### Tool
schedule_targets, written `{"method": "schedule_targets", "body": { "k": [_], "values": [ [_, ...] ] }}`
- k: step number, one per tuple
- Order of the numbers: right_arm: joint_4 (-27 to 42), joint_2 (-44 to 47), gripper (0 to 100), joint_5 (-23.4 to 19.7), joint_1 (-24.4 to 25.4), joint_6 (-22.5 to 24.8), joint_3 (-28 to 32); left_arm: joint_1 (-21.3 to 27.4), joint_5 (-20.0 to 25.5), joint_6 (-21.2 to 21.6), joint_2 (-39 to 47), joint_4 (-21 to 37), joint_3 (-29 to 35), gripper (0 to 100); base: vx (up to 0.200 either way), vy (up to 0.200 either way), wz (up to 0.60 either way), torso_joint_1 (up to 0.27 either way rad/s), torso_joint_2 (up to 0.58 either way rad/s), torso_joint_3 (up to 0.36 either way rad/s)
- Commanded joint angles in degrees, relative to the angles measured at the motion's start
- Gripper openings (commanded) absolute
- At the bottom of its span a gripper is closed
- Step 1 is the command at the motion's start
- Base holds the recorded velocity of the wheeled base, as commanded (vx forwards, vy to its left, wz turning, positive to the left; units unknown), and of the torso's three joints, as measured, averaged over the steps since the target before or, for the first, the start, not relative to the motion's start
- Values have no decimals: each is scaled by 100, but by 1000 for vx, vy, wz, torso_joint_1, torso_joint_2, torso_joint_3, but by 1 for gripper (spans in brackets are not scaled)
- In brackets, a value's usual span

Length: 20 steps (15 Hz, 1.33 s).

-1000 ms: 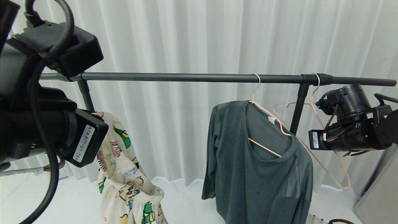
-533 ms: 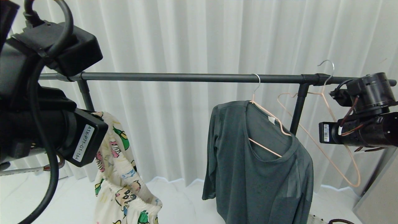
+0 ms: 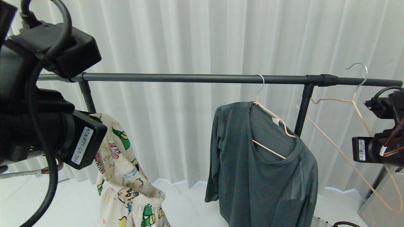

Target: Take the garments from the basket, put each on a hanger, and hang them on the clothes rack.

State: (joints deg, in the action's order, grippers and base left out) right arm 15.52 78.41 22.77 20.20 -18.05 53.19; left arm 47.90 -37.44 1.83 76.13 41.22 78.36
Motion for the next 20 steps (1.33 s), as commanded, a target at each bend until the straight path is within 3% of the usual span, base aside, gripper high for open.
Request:
{"method": "schedule_targets", "body": {
  "k": [1,4,11,14,16,18,20],
  "values": [
    [48,-423,0,8,2,21,-274,0,-9,2,-2,0,-40,0,-200,0,0,7,2,7],
    [48,-722,0,17,72,259,-590,9,-9,2,7,0,-58,0,-200,0,0,-1,1,1],
    [39,-889,0,140,617,294,-564,0,-9,2,25,-8,-207,0,-200,0,0,0,4,4],
    [-75,-1399,0,61,1627,329,-573,9,8,-16,51,-17,-418,0,-133,0,0,2,5,3],
    [-84,-1662,0,26,2445,329,-608,0,26,-69,139,-351,-682,0,0,0,0,0,0,0],
    [-93,-1847,0,-80,3262,320,-801,0,26,-447,499,-799,-743,0,0,0,0,0,0,0],
    [-102,-2119,0,-519,3992,329,-1144,0,17,-1018,851,-870,-594,0,0,0,0,0,0,0]
  ]
}}
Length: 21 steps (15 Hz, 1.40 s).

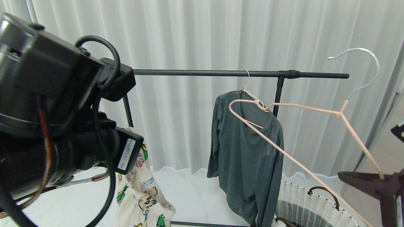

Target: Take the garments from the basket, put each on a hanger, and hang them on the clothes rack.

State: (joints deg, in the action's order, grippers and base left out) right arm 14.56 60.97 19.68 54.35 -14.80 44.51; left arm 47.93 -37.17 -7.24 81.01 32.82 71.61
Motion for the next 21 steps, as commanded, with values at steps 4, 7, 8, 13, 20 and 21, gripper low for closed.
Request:
{"method": "schedule_targets", "body": {
  "k": [4,7,8,13,20,21],
  "values": [
    [-93,-630,0,-684,1438,12,-610,-3,-1,-524,460,-30,231,0,0,0,0,0,0,0],
    [-199,-577,0,-816,1447,12,-628,-12,-10,-849,513,-30,354,0,0,0,0,0,0,0],
    [-234,-559,0,-860,1438,12,-636,-12,-10,-919,539,-30,398,0,0,0,0,0,0,0],
    [-788,-32,0,-878,1430,-32,-636,5,-18,-1060,697,-30,635,0,0,0,0,0,0,0],
    [-1078,293,0,-887,1412,-32,-636,-56,-62,-1069,724,-56,662,0,0,0,0,0,0,0],
    [-1078,293,0,-887,1403,-32,-636,-56,-62,-1069,724,-74,662,0,0,0,0,0,0,0]
  ]
}}
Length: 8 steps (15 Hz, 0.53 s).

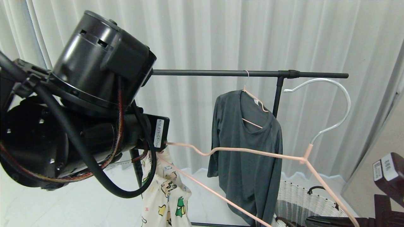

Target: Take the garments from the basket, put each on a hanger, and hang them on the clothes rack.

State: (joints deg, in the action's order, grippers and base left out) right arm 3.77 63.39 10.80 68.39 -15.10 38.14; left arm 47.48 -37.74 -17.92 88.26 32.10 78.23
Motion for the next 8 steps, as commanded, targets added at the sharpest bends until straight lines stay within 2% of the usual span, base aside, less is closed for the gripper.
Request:
{"method": "schedule_targets", "body": {
  "k": [1,3,5,8],
  "values": [
    [1,68,0,1,-19,-1,0,-11,4,-1,-11,-2,8,0,0,0,0,0,0,0],
    [-25,297,0,36,-273,-36,26,15,4,-80,-2,-2,35,0,0,0,0,0,0,0],
    [-509,613,0,27,-484,-195,35,33,-5,-186,33,-2,52,0,0,0,0,0,0,0],
    [-1036,1088,0,19,-484,-256,88,33,-5,-212,77,-2,70,0,0,0,0,0,0,0]
  ]
}}
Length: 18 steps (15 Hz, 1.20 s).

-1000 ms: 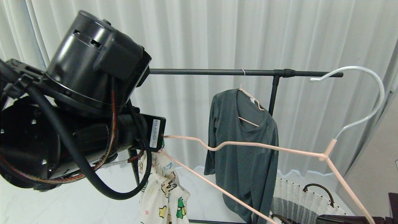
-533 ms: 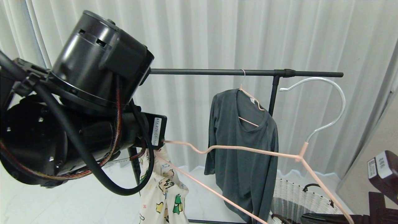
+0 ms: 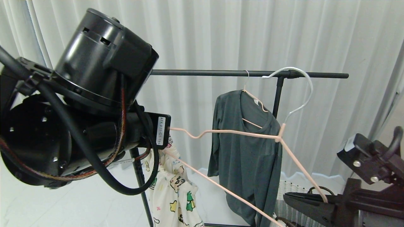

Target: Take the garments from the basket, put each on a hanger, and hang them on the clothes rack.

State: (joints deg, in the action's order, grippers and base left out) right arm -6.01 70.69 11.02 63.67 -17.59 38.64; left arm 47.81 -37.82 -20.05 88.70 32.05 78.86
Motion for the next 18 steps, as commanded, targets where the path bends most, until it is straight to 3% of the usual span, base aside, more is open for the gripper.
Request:
{"method": "schedule_targets", "body": {
  "k": [1,5,8,13,18],
  "values": [
    [-128,472,0,-3,5,-7,82,0,2,-69,69,3,42,0,0,0,0,0,0,0],
    [-208,920,0,5,14,-87,266,158,-33,-130,130,3,94,0,0,0,0,0,0,0],
    [-753,1386,0,23,49,-333,319,360,-33,-368,192,3,191,0,0,0,0,0,0,0],
    [-876,1992,0,23,506,-693,741,958,29,-596,429,3,850,0,0,0,0,0,0,0],
    [-920,2124,0,111,523,-746,961,1011,108,-605,438,3,850,0,0,0,0,0,0,0]
  ]
}}
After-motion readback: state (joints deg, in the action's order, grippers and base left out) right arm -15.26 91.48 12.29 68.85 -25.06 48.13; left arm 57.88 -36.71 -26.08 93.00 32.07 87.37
